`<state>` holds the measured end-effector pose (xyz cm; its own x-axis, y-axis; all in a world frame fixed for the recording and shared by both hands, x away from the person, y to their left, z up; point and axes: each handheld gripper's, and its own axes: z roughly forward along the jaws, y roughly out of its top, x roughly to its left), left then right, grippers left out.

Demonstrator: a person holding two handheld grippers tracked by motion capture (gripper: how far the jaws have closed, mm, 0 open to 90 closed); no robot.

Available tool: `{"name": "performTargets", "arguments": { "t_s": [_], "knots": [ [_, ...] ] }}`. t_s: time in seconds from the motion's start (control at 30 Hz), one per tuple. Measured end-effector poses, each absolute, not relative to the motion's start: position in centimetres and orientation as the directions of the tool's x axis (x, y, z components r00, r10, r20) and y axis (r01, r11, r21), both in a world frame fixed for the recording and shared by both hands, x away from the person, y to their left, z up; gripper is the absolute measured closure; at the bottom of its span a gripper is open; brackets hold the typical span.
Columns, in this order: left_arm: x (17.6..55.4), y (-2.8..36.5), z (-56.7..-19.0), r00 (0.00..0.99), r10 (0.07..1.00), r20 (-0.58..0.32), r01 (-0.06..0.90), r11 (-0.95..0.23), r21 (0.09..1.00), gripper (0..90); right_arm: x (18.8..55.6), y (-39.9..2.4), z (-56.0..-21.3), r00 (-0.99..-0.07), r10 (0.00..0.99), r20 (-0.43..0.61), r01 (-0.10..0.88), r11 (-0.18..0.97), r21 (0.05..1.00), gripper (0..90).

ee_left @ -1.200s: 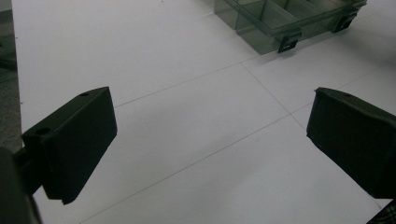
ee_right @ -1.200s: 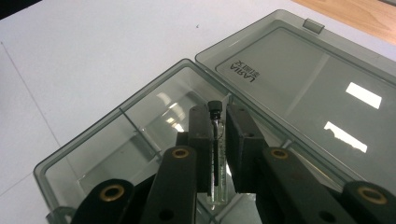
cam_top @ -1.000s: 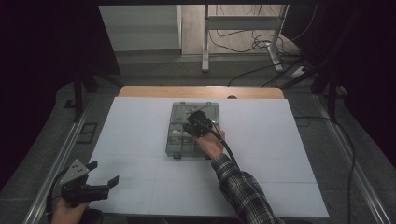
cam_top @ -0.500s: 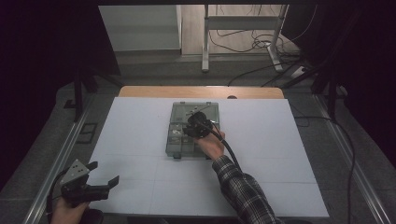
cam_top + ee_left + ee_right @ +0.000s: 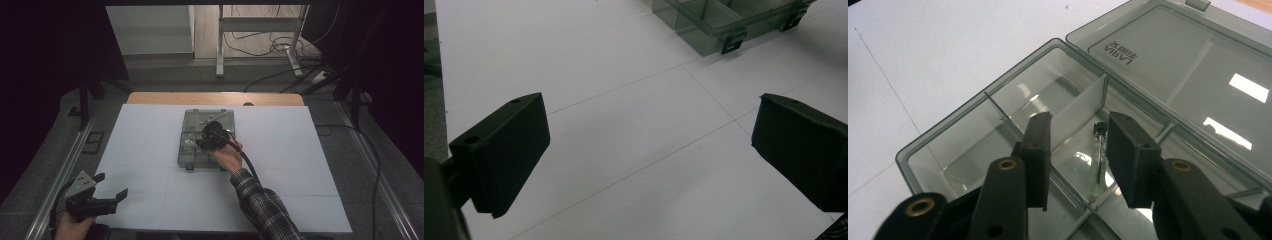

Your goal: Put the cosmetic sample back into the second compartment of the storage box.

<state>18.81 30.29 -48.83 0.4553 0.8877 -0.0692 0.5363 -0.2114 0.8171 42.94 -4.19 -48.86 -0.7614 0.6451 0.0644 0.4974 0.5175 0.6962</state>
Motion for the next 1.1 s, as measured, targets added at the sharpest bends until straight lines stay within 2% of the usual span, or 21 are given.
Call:
{"name": "performTargets", "arguments": {
  "t_s": [0.67,1.1],
  "knots": [
    [18.8,30.2,-48.8,0.456,0.888,-0.064,0.535,-0.216,0.817,2.5,41.5,-5.9,-48.2,-0.778,0.623,0.079,0.484,0.515,0.707,43.3],
    [18.8,30.2,-48.8,0.458,0.887,-0.062,0.533,-0.218,0.817,2.5,40.8,-7.0,-47.7,-0.786,0.605,0.123,0.511,0.526,0.68,37.0]
  ]
}}
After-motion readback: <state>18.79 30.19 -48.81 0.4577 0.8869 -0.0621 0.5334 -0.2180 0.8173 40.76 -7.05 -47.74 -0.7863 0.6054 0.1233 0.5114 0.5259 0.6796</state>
